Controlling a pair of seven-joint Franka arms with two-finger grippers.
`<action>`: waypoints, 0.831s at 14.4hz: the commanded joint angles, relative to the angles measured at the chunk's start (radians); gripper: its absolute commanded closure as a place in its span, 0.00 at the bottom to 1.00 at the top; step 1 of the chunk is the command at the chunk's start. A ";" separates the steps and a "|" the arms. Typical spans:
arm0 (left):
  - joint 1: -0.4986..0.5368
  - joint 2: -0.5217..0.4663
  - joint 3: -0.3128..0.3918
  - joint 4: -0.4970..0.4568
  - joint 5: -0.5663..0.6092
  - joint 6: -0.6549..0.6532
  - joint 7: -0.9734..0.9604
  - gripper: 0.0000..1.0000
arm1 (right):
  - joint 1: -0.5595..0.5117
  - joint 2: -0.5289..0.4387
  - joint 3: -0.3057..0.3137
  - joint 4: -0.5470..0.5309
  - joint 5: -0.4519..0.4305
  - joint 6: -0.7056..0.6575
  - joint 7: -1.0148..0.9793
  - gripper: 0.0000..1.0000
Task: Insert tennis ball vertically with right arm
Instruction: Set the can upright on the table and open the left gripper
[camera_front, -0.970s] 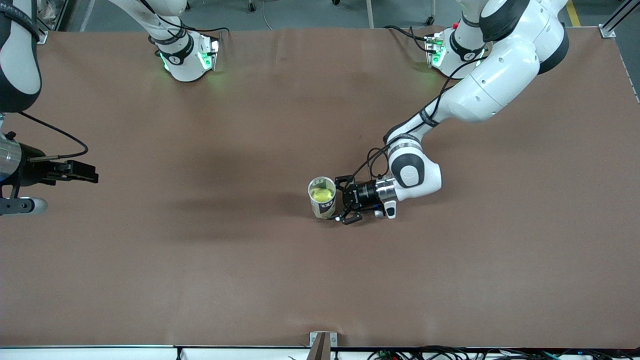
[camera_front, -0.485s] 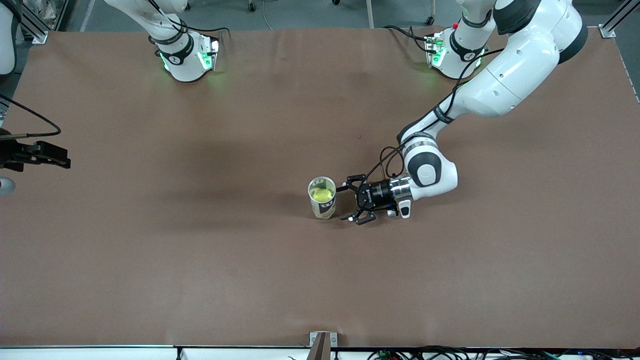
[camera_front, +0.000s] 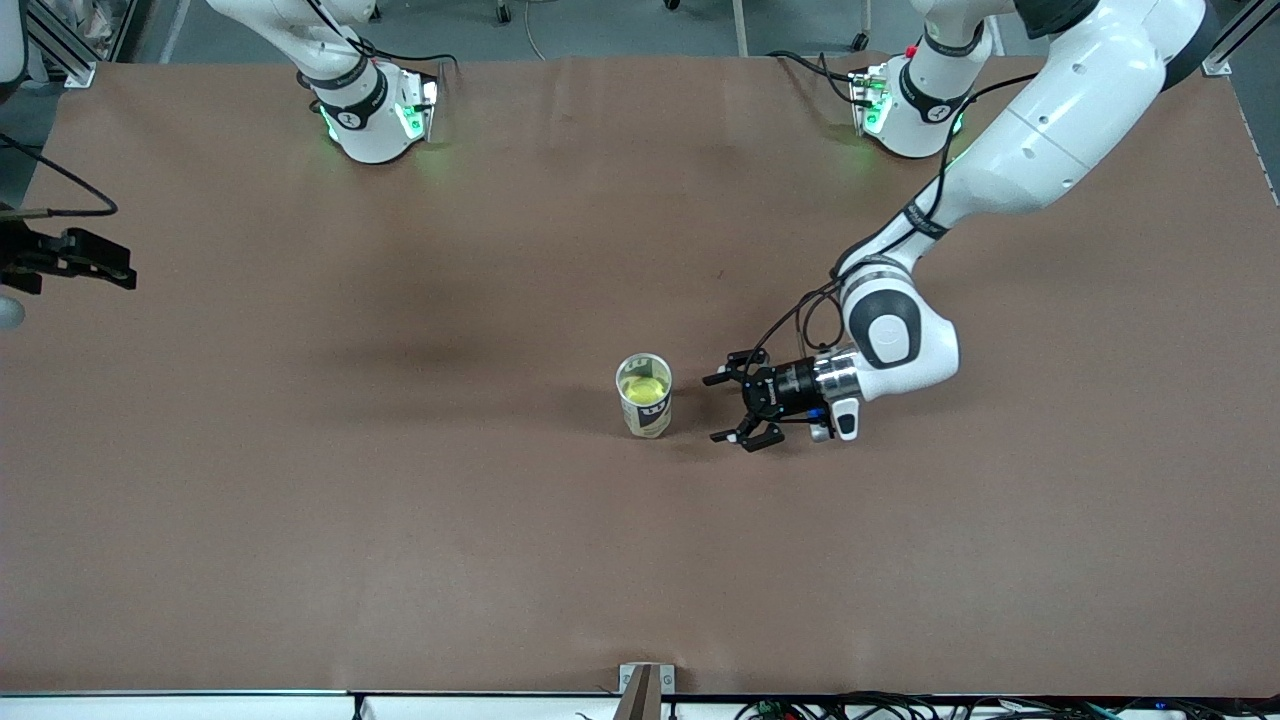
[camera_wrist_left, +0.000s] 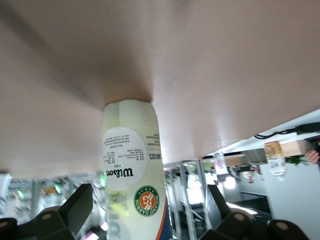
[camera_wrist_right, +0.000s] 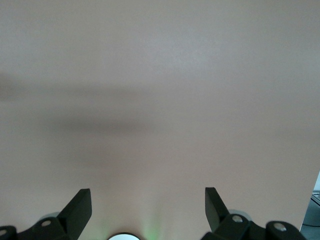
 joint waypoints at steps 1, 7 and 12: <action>0.056 -0.098 0.001 -0.066 0.159 -0.012 0.000 0.00 | 0.035 -0.082 -0.053 -0.102 0.019 0.019 -0.031 0.00; 0.164 -0.197 0.025 -0.067 0.638 -0.014 -0.047 0.00 | 0.082 -0.159 -0.082 -0.159 0.019 0.026 -0.030 0.00; 0.276 -0.294 0.025 -0.036 1.078 -0.129 -0.058 0.00 | 0.090 -0.191 -0.105 -0.173 0.020 0.023 -0.030 0.00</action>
